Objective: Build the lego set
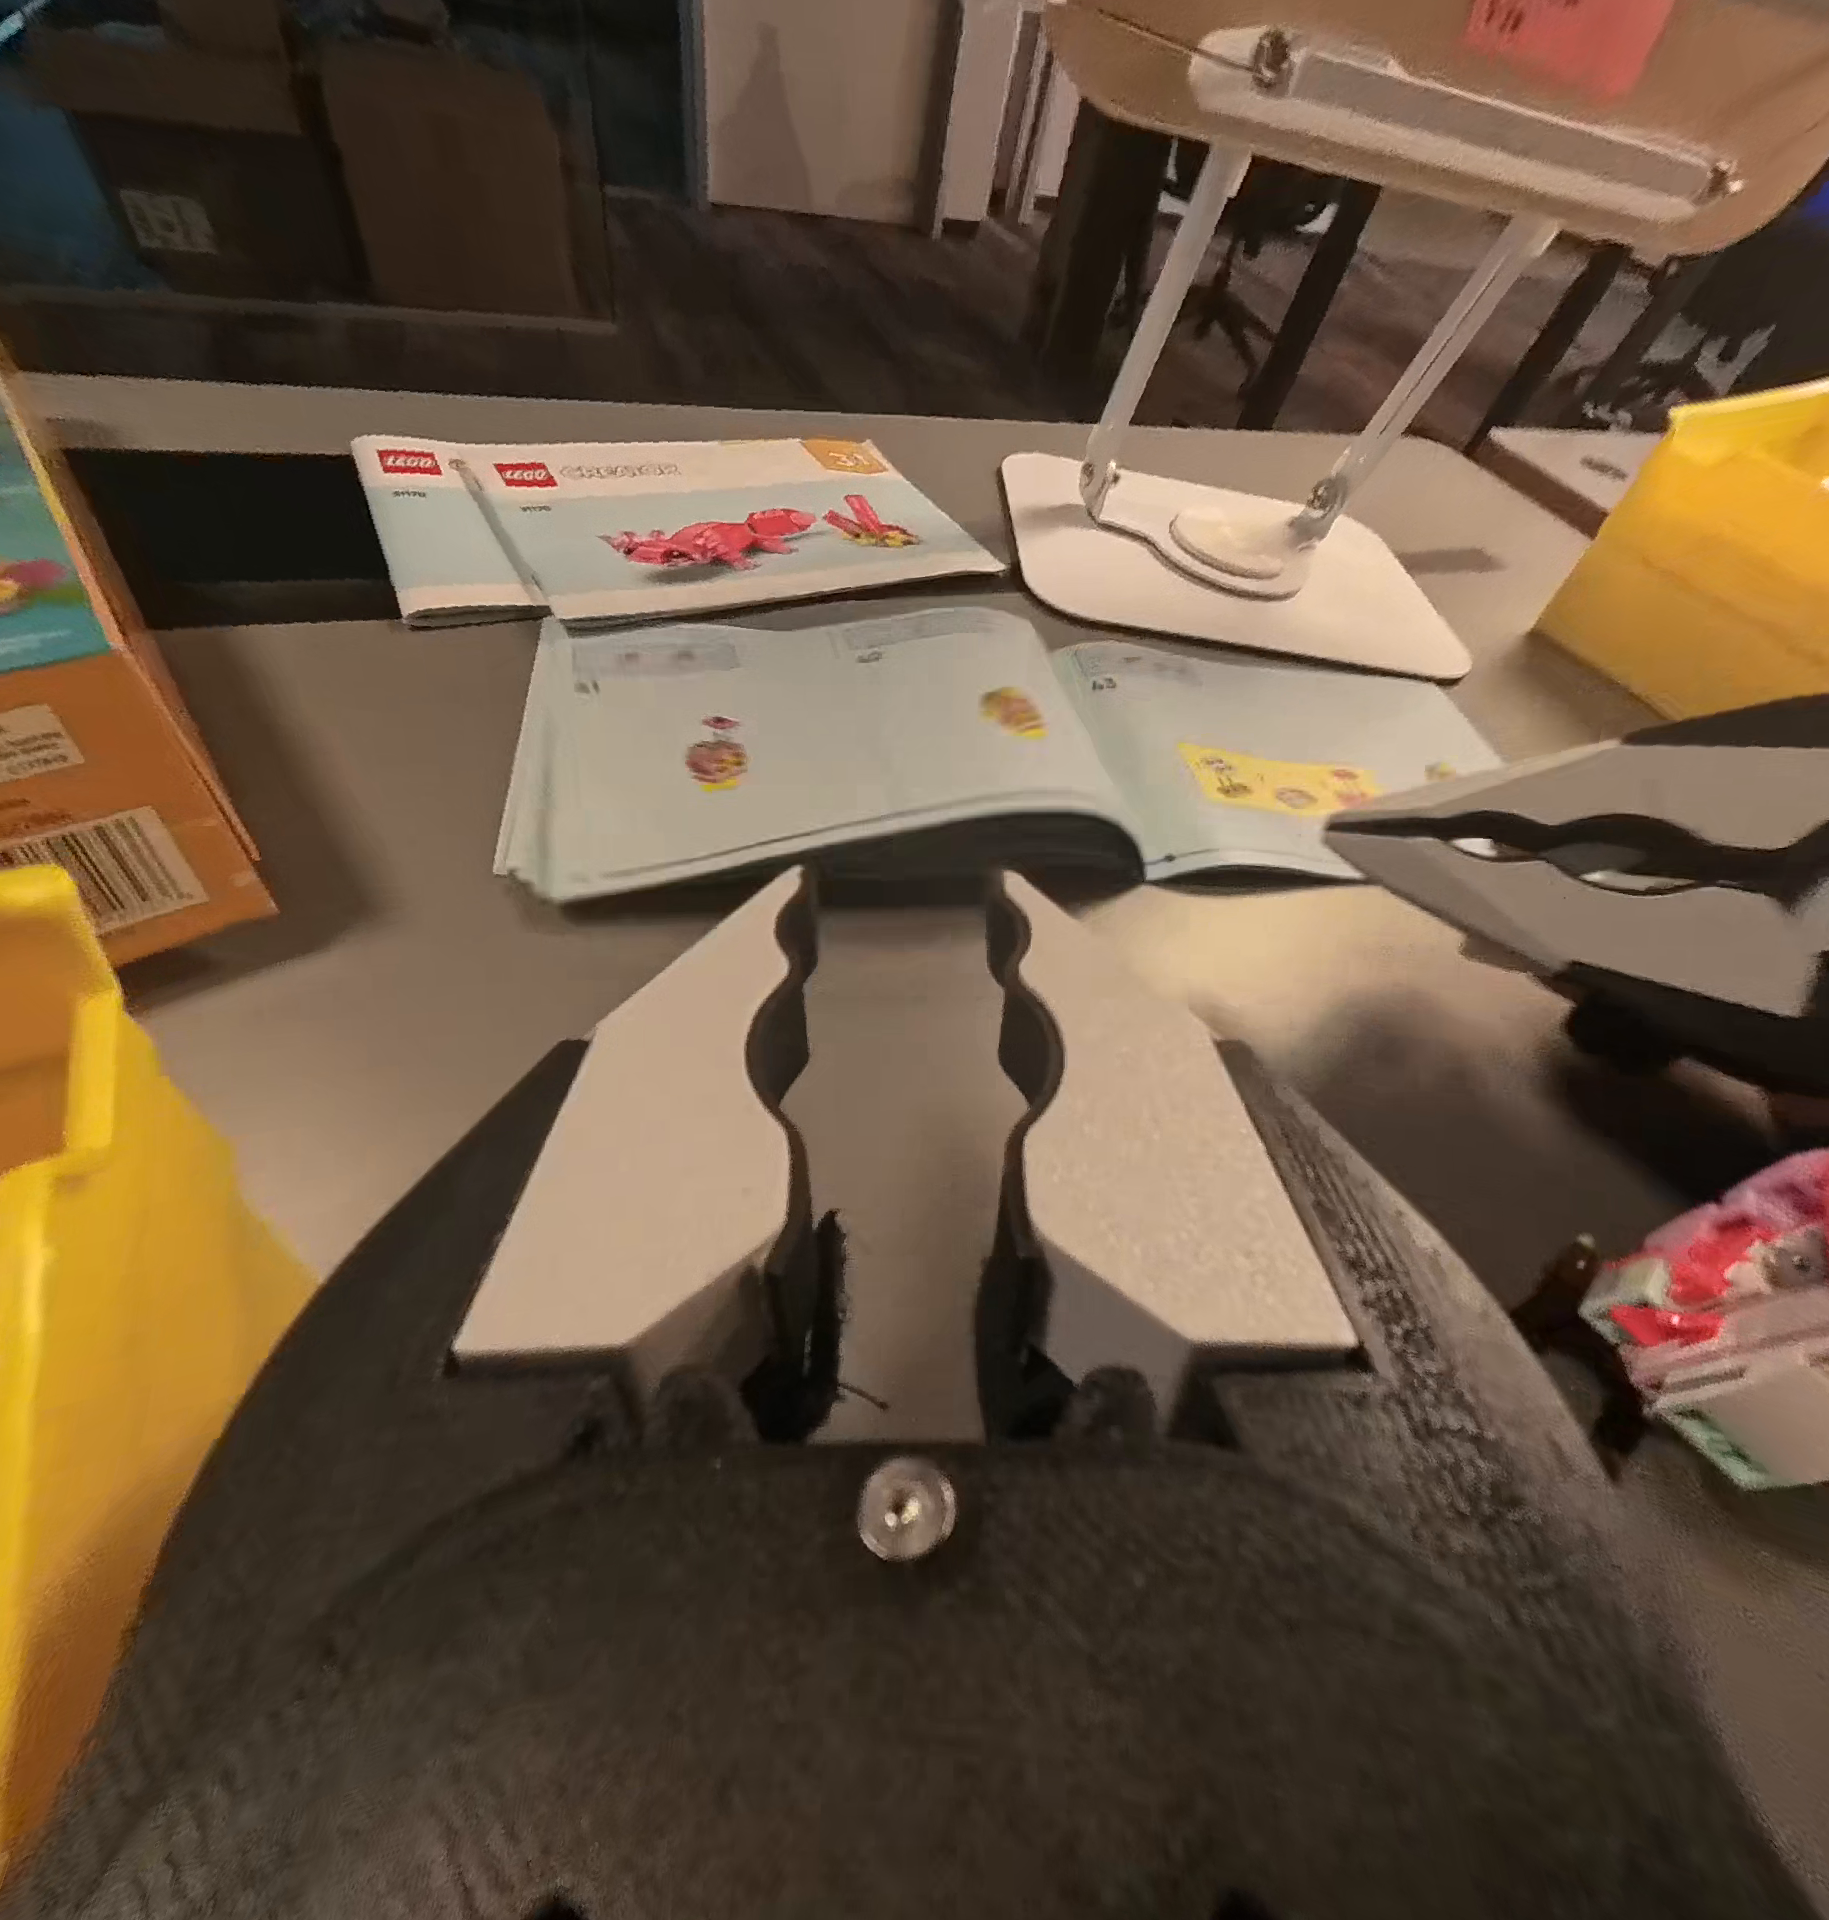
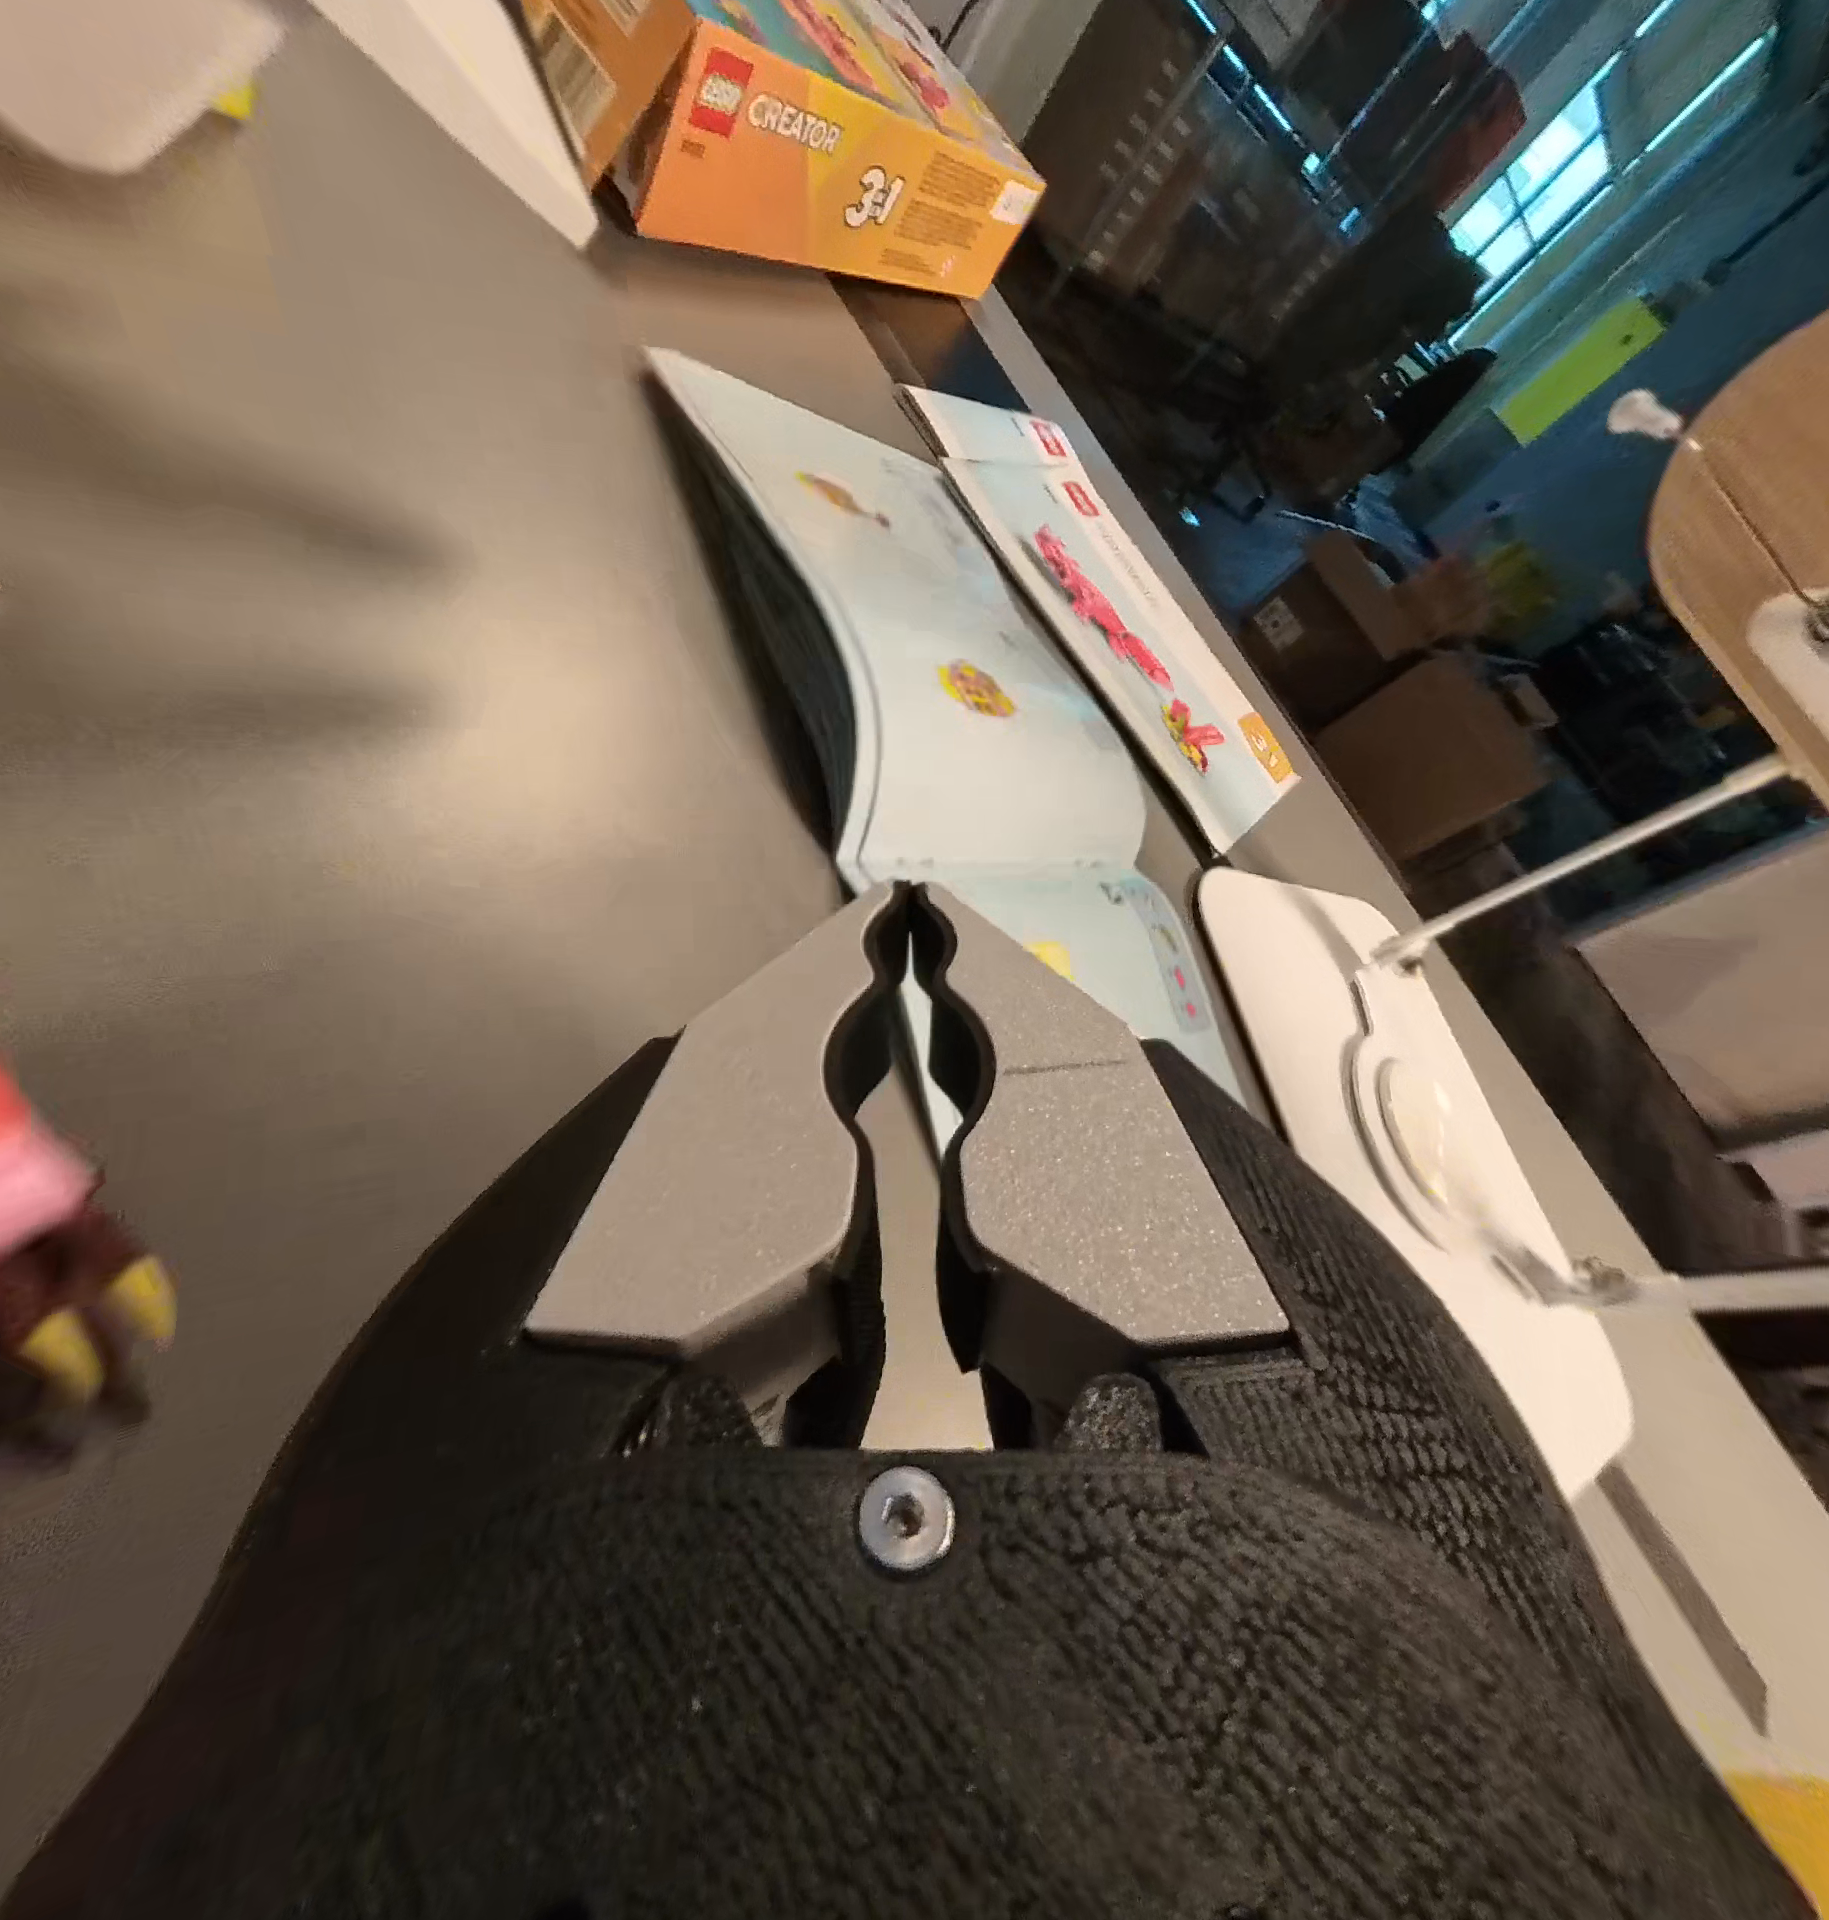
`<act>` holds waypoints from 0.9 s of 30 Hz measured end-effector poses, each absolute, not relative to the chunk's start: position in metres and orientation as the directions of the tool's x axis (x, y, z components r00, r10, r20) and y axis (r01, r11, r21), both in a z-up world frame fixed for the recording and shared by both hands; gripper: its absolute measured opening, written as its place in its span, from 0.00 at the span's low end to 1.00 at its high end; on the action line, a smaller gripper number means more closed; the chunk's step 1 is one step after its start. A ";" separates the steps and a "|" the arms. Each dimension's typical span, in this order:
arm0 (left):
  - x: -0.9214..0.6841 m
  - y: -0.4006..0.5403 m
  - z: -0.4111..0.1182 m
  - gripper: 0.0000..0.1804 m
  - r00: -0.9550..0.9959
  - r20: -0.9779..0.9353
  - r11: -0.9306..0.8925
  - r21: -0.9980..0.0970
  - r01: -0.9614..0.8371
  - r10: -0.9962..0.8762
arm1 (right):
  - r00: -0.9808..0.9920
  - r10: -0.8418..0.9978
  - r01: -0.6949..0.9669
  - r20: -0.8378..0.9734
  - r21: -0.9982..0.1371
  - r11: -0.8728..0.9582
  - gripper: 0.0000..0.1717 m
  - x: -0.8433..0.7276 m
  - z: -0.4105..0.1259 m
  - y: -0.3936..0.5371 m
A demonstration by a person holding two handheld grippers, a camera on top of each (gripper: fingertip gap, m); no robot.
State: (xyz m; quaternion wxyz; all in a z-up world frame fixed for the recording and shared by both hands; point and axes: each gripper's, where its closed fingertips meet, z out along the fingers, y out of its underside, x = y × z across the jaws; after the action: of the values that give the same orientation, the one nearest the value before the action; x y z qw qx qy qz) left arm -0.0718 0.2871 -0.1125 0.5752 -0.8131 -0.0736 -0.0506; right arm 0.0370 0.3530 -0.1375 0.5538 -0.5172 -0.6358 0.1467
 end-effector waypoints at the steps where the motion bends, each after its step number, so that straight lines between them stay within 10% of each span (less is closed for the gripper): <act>1: -0.070 0.286 -0.112 0.18 0.988 0.151 -0.337 -0.929 0.156 0.040 | 0.150 0.827 0.486 0.542 -0.768 0.416 0.00 0.047 -0.137 0.351; 9: -0.071 0.287 -0.113 0.17 0.994 0.086 -0.353 -0.930 0.103 0.065 | 0.161 0.928 0.409 0.335 -0.879 0.246 0.12 0.060 -0.129 0.351; 16: -0.073 0.286 -0.109 0.17 0.991 0.111 -0.312 -0.941 0.128 0.072 | 0.070 0.883 0.576 0.463 -0.742 0.343 0.21 -0.020 -0.159 0.358; 27: -0.072 0.286 -0.099 0.17 0.991 0.121 -0.261 -0.956 0.130 0.049 | 0.018 0.751 0.690 0.660 -0.552 0.468 0.01 -0.019 -0.168 0.369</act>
State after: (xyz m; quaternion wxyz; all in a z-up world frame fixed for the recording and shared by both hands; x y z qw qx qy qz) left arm -0.0716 0.2856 -0.0990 0.6051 -0.7935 -0.0566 -0.0333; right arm -0.0192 0.3688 -0.1679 0.4939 -0.5148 -0.7000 0.0311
